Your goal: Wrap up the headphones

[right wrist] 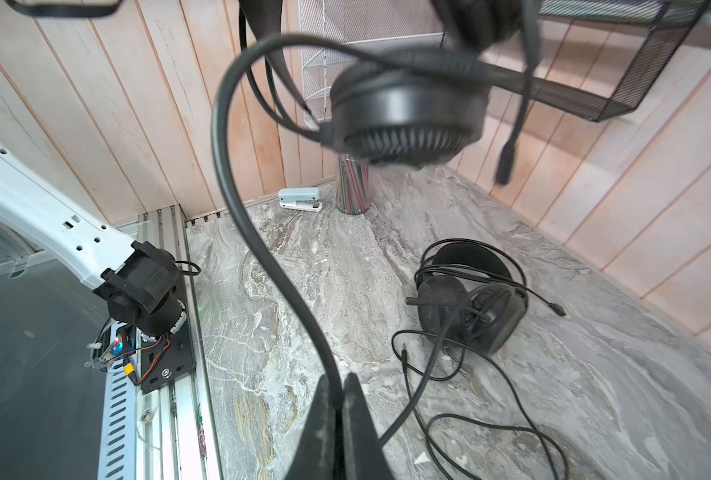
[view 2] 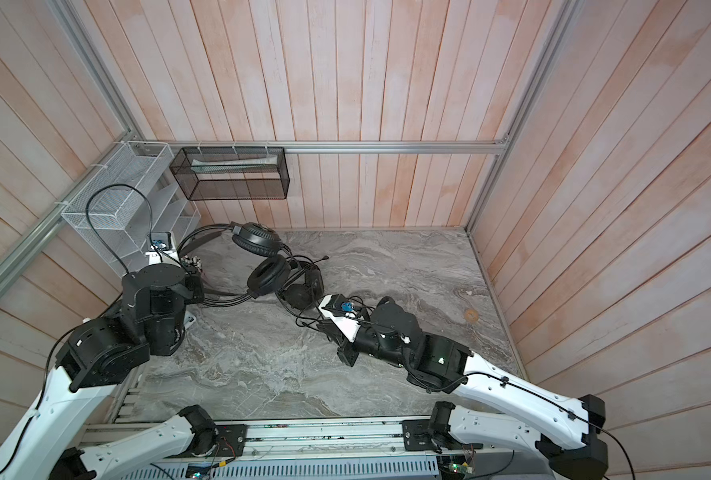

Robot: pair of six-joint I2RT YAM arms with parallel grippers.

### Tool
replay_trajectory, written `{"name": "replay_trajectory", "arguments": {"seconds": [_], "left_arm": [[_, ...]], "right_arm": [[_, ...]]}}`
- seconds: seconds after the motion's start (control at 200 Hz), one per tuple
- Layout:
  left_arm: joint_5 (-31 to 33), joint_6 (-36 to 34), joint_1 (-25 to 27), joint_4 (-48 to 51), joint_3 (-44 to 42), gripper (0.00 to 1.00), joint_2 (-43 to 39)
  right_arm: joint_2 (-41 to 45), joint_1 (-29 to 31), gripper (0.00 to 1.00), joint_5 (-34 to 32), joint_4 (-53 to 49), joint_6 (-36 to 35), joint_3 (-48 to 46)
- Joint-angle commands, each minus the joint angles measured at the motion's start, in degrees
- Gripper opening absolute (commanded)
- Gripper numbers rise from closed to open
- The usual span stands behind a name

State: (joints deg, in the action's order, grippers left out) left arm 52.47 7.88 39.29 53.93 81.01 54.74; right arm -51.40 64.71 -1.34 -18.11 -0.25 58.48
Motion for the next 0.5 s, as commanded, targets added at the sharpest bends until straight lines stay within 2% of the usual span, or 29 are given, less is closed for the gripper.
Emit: {"name": "replay_trajectory", "arguments": {"seconds": [0.0,0.11,0.215,0.275,0.335,0.495], "left_arm": [[-9.87,-3.08,0.50,-3.73,-3.92,0.00,-0.56],[-19.30,-5.70,1.60,-5.38,-6.66,0.00,-1.74],[-21.02,-8.01,4.70,-5.72,-7.71,0.00,-1.94],[-20.92,-9.52,6.16,-5.90,-8.20,0.00,-2.54],[-23.50,-10.74,6.76,-6.15,-8.95,0.00,-3.52],[-32.27,-10.87,7.83,-5.78,-10.90,0.00,-3.74]], "right_arm": [[2.15,0.16,0.00,-7.64,-8.80,-2.99,7.19],[-1.33,0.09,0.00,-11.95,-18.66,-5.83,15.34],[-3.46,0.17,0.00,-17.18,-24.01,-7.88,19.63],[-3.10,0.19,0.00,-20.13,-24.37,-9.52,19.55],[-2.99,0.17,0.00,-22.13,-24.10,-10.92,19.69],[-5.96,0.21,0.00,-21.50,-21.66,-12.84,20.87]]}}
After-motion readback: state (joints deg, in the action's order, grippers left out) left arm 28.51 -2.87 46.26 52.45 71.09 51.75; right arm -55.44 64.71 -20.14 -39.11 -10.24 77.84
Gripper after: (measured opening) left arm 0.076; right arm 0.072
